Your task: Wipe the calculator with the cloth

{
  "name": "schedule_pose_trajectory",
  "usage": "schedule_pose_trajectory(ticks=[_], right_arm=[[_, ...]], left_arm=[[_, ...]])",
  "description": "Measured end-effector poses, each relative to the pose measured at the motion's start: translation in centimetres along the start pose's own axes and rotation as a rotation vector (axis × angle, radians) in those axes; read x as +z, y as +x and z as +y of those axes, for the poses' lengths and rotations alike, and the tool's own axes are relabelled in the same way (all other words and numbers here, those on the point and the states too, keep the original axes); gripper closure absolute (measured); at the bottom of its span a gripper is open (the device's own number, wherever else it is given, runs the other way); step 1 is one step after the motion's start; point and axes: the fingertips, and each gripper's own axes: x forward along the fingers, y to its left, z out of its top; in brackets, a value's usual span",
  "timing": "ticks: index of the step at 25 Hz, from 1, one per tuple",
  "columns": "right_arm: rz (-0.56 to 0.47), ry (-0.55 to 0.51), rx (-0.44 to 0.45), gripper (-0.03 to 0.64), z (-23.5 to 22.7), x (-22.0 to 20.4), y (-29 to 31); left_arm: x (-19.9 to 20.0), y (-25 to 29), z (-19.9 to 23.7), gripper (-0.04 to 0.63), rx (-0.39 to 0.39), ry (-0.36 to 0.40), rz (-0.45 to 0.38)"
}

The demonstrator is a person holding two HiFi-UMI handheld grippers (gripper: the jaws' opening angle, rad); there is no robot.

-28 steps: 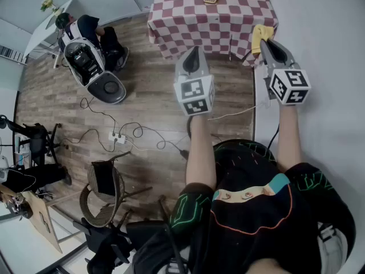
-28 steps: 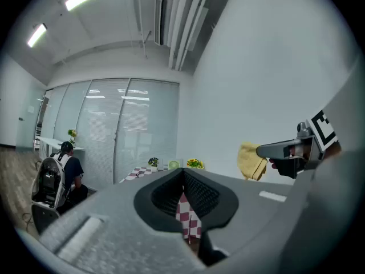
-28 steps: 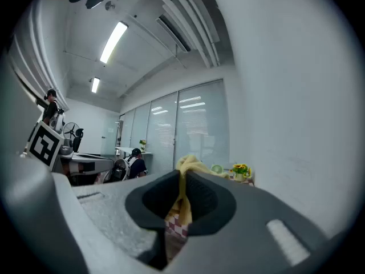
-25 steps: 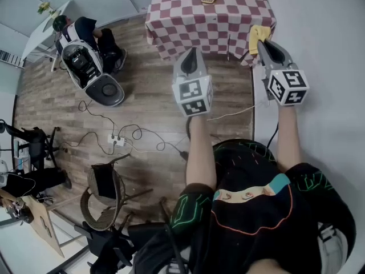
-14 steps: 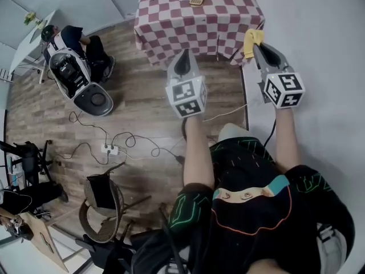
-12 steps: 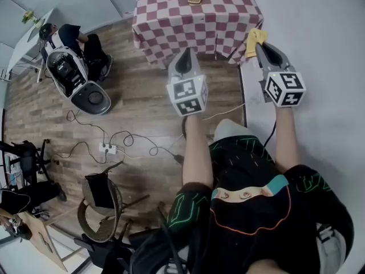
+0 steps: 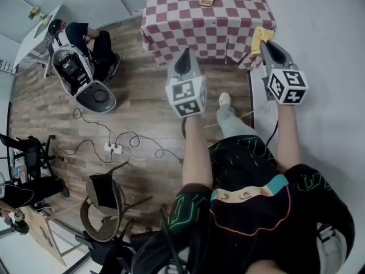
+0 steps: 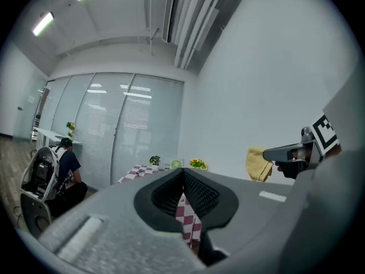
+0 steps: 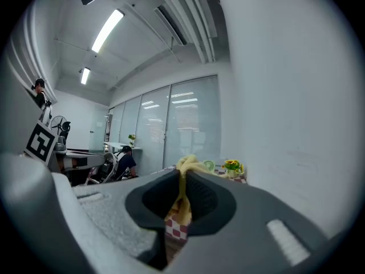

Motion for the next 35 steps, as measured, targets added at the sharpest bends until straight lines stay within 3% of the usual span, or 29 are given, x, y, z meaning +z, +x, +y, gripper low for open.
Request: schedule_pose_trajectory(ticks=[8, 17, 25, 35], right_arm=[[0.016, 0.064, 0.003, 0.578, -3.3, -1.1, 9.2], [0.094, 0.127, -0.041, 0.578, -12.3, -4.8, 19.6], [0.114, 0.159, -0.043, 0.578, -19.9, -5.8, 28.4], [0.101, 0.164, 0.036, 0.578, -20.7, -4.6, 35.2]], left_arm=[[-1.7, 8.1, 1.5, 0.584, -0.004, 0.024, 0.090], [-6.0, 21.5, 0.5, 0.584, -0.036, 0.051, 0.228], [-6.8, 33.5, -1.6, 0.584, -0.079, 0.078, 0.251], [-6.0, 38.1, 1.3, 0.584, -0.024, 0.098, 0.275]])
